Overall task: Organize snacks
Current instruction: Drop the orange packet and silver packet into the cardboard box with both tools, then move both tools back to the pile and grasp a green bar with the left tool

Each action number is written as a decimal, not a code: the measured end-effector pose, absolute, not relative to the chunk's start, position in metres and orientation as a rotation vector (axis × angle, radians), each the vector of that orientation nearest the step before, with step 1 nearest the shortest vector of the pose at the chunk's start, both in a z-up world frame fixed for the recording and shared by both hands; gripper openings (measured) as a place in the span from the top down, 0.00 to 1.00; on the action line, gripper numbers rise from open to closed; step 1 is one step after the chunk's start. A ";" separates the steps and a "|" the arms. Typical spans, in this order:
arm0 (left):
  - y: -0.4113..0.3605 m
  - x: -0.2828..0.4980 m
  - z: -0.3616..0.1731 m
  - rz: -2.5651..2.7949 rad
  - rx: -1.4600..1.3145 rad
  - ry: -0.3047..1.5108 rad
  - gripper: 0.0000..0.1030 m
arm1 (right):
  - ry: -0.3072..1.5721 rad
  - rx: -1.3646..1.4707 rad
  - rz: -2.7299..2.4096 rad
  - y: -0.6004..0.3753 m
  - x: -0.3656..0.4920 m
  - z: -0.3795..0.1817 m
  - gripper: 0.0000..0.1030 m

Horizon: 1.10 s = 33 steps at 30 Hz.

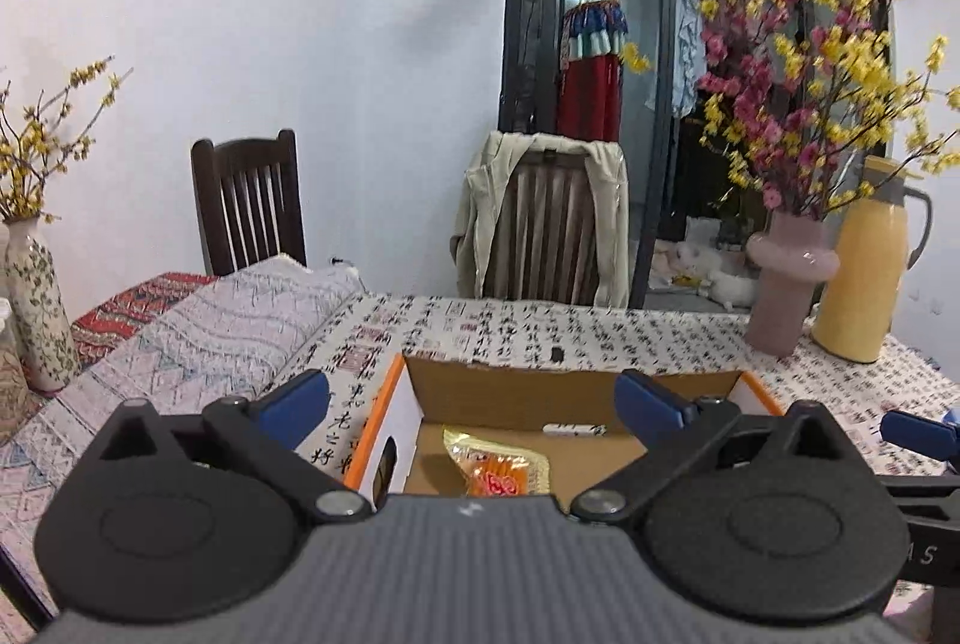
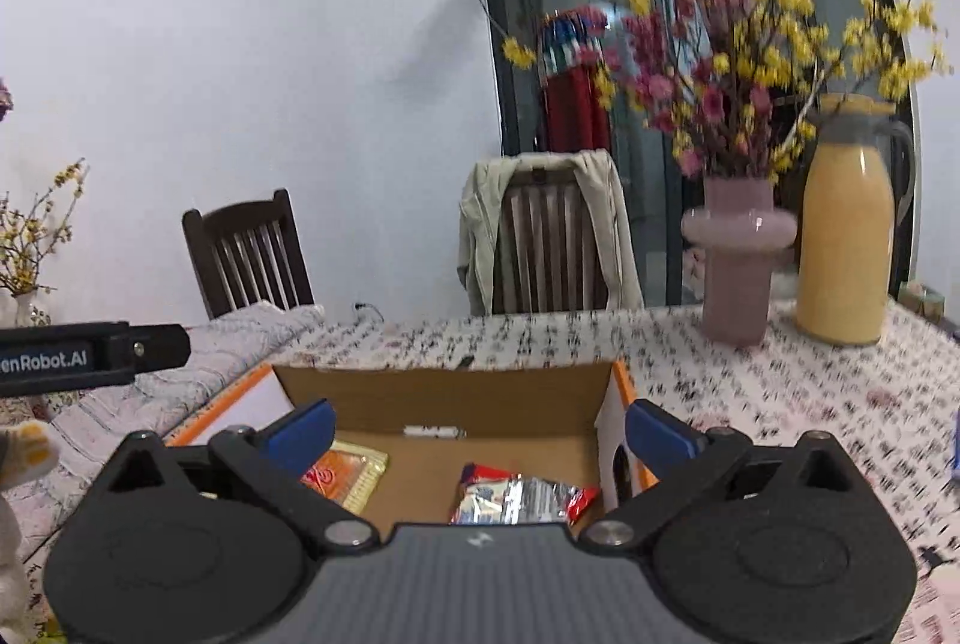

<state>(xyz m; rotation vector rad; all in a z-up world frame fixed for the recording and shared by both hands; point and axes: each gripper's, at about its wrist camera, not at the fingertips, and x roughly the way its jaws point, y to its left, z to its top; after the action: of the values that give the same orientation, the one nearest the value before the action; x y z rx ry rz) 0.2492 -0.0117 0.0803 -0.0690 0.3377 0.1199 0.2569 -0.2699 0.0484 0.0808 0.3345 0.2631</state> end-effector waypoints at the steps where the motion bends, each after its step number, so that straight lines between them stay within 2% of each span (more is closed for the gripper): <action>1: -0.012 0.244 0.084 0.120 -0.067 0.330 0.00 | 0.327 0.079 0.263 -0.271 0.253 0.052 0.00; 16: -0.020 0.157 0.098 0.094 -0.052 0.290 0.00 | 0.290 0.079 0.275 -0.280 0.168 0.065 0.00; 33: -0.014 0.067 0.077 0.116 -0.048 0.353 0.00 | 0.336 0.070 0.280 -0.305 0.062 0.039 0.00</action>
<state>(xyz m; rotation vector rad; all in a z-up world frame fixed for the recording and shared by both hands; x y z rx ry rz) 0.0673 -0.0139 0.0768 -0.0485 0.3533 0.1162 0.0620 -0.3048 0.0394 0.0698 0.3361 0.2797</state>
